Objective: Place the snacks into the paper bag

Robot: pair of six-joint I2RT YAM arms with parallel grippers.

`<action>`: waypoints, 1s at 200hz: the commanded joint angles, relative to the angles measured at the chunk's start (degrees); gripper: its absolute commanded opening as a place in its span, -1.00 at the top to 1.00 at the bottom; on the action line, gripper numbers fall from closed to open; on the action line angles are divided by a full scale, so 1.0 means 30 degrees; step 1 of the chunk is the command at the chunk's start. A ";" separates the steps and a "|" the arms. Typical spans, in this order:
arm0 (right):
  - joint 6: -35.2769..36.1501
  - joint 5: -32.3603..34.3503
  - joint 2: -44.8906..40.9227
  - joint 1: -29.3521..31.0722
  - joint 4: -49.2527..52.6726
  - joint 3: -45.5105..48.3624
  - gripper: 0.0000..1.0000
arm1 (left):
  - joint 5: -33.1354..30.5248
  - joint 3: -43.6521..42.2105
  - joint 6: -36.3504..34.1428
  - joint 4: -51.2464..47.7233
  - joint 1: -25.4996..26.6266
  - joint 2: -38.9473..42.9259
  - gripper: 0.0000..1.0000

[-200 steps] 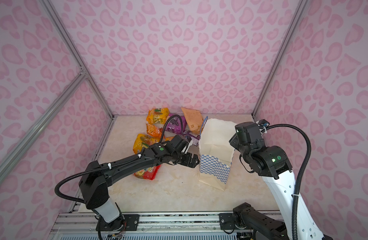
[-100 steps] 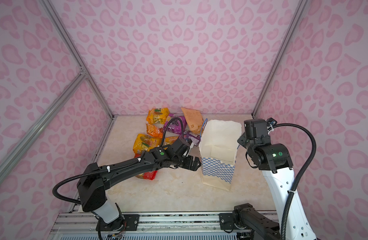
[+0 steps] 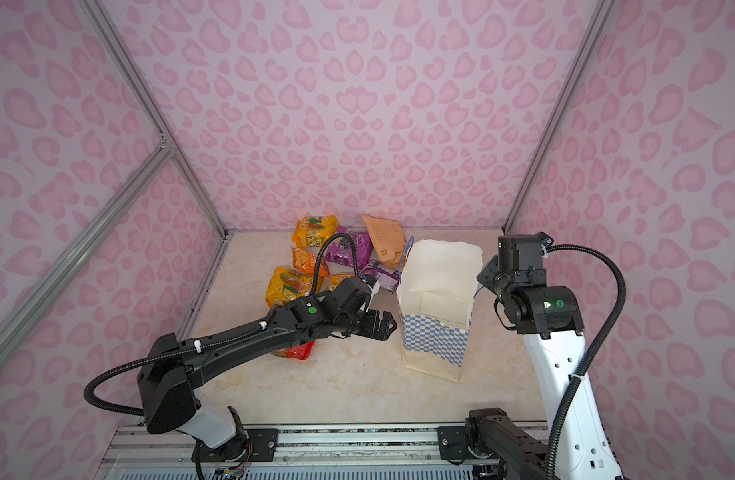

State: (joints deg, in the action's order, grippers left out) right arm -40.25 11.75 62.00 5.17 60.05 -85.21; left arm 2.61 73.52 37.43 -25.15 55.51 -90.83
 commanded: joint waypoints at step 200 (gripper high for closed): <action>0.2063 -0.4046 -0.0656 -0.0578 -0.1342 0.1180 1.00 | -0.0429 1.2557 0.3969 0.1291 -0.6353 -1.1695 -0.92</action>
State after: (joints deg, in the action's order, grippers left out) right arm -35.31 1.02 60.29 3.57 55.40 -81.65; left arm 1.32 103.57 49.43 -19.94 37.63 -119.22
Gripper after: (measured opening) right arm 0.049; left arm 0.970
